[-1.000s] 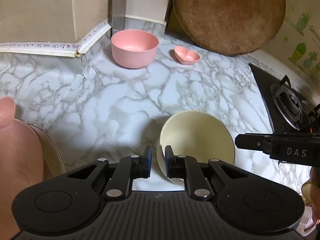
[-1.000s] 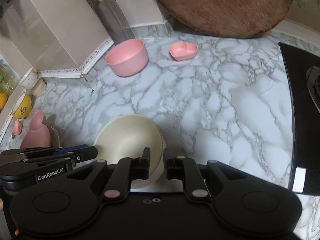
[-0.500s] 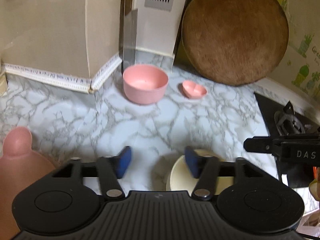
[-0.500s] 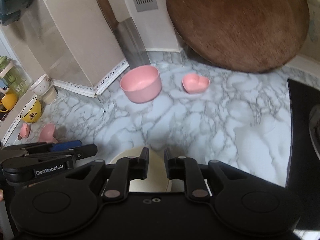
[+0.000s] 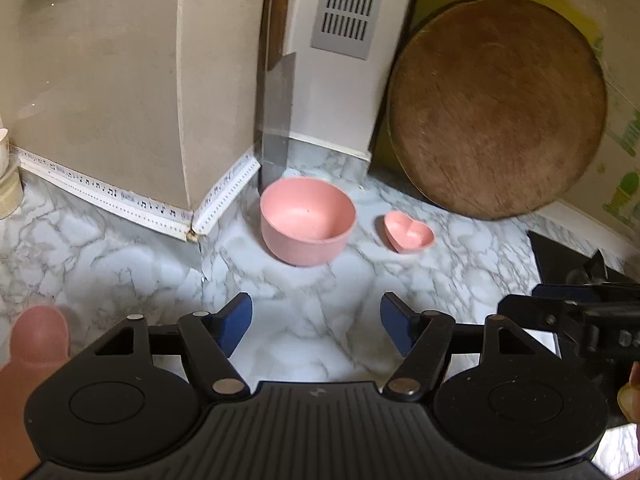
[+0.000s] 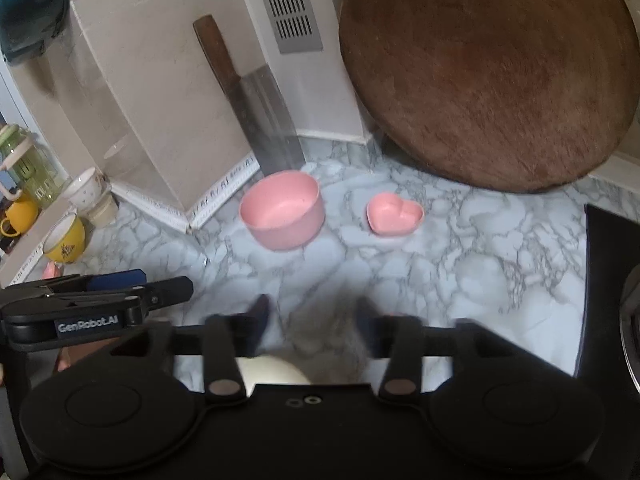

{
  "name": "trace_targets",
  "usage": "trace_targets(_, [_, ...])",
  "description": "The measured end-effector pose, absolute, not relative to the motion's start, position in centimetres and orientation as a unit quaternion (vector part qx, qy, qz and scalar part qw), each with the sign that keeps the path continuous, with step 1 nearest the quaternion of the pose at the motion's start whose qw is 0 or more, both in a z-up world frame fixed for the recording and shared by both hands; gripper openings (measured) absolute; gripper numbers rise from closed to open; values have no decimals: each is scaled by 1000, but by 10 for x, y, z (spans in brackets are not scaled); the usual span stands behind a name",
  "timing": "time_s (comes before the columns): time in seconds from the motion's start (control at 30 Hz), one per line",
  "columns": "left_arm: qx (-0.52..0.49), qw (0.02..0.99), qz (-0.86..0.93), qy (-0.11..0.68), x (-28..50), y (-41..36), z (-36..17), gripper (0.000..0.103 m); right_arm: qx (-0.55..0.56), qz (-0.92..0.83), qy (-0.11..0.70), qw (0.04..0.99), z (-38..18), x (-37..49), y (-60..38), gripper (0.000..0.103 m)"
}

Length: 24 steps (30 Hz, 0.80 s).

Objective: Organize plates and bowls
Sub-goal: 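Lower the cream bowl onto the counter and open both grippers, then move both grippers to the pink bowl and grasp its rim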

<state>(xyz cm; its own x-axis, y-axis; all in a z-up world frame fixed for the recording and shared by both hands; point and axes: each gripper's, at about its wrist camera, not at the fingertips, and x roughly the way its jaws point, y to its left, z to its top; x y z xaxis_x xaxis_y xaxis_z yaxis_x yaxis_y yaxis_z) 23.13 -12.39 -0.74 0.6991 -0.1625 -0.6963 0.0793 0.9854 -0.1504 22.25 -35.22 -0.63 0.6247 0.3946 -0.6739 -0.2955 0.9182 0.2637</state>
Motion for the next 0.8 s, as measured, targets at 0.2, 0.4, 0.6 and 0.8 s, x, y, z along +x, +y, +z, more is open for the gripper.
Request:
trace_targets(0.2, [-62,926,-29,372,262,-125,-10,78,44,207,377,901,3,258,-348,89])
trace_targets(0.4, [-97,924,10,370,299,-117,-19,78,45,218,390,893,3,316,-339,98])
trace_targets(0.6, [-103,917,35,384,330,-116,-33,78,59,230,424,874,-14,371,-329,97])
trace_targets(0.8, [-109,909,48,400,354,-116,-52,78,63,234,444,863,-36,411,-316,87])
